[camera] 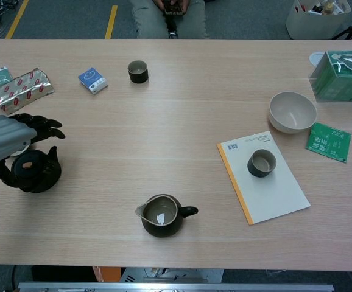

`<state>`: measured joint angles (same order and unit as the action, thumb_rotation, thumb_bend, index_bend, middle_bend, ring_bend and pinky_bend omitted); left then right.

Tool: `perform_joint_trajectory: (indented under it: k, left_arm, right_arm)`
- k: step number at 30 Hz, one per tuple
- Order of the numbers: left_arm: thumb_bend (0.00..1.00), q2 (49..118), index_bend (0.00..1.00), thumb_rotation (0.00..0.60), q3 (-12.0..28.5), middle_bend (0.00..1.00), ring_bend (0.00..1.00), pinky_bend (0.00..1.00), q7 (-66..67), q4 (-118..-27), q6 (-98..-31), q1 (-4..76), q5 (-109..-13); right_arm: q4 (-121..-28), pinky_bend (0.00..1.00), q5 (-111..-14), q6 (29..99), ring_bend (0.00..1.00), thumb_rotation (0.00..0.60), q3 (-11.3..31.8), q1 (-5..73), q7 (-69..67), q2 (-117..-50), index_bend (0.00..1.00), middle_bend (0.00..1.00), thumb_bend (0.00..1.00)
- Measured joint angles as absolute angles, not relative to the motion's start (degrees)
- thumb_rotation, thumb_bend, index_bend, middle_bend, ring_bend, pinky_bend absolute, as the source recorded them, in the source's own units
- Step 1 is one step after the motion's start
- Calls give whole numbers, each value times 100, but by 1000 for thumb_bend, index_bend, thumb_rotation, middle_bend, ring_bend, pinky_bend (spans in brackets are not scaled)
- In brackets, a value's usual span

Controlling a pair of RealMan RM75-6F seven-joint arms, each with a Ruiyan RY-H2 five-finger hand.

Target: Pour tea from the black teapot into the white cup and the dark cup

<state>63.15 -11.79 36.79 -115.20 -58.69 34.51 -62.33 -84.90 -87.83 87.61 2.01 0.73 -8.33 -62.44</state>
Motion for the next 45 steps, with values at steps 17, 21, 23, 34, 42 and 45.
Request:
perform_joint_trajectory:
  k: [17,21,23,34,42,45]
  left_arm:
    - [169,6518,92,600,-1120,38,6,70,3730,-11100,-5793,3323,-5843]
    - [169,6454,93,600,-1139,38,6,70,3706,-11095,-5824,3269,-5835]
    - [169,6414,93,600,-1152,38,6,70,3702,-11092,-5838,3247,-5829]
    - [169,6229,93,600,-1114,38,5,70,3711,-10952,-6121,3103,-5960]
    - [169,6460,92,600,-1027,36,1,70,3722,-10312,-6065,3021,-5850]
    - [169,6579,77,600,-989,32,0,70,3662,-10075,-6002,3002,-5852]
  right_arm:
    - [-8500,217,-8784,8767,178,600,205,56,-840,-6230,358,325,118]
    - [-8520,217,-8785,8775,178,600,210,54,-821,-6224,358,325,118]
    - [-8527,217,-8783,8773,179,600,212,54,-810,-6221,358,325,118]
    - [-8561,217,-8820,8776,178,600,217,71,-796,-6203,358,325,118]
    - [-8605,217,-8832,8813,178,600,213,51,-775,-6178,358,325,118]
    - [-8634,217,-8848,8843,178,600,215,44,-758,-6163,358,325,118]
